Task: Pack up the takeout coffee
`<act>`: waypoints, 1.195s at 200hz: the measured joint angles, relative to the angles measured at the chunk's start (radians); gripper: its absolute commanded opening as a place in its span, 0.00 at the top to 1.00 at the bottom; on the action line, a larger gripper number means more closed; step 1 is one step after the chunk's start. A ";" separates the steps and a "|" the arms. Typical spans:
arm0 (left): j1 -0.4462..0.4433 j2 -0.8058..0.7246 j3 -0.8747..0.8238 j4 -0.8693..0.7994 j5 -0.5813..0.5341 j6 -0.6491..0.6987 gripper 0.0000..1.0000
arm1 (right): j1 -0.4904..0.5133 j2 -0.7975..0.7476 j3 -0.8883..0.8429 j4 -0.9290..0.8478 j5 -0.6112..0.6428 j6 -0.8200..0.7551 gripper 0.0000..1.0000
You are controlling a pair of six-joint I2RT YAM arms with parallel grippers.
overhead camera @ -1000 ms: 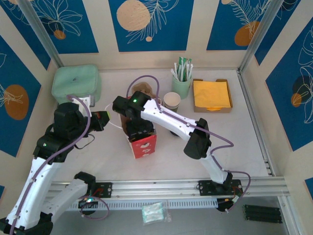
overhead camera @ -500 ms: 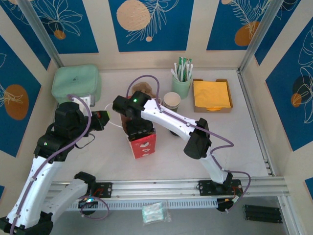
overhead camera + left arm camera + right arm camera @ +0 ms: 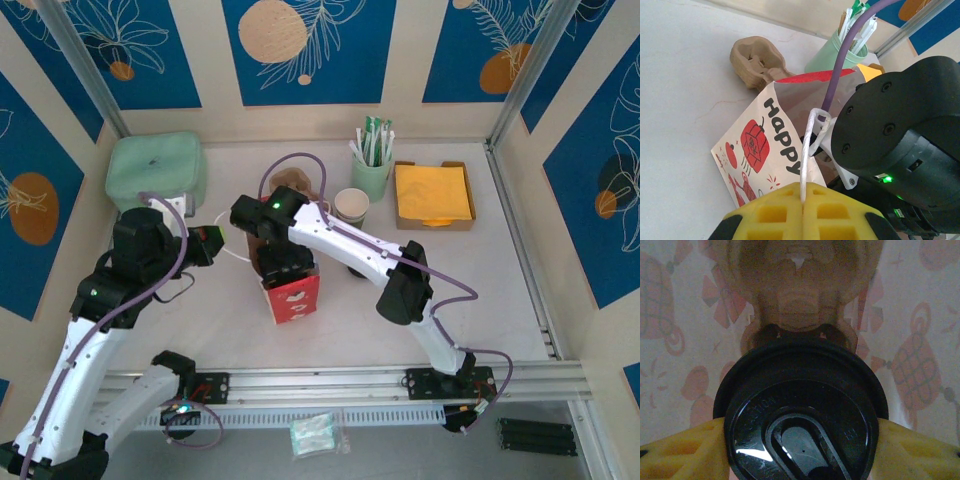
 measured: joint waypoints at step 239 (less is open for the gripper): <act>0.000 0.020 0.000 0.000 -0.023 0.000 1.00 | -0.010 -0.015 -0.048 0.060 0.008 -0.007 0.38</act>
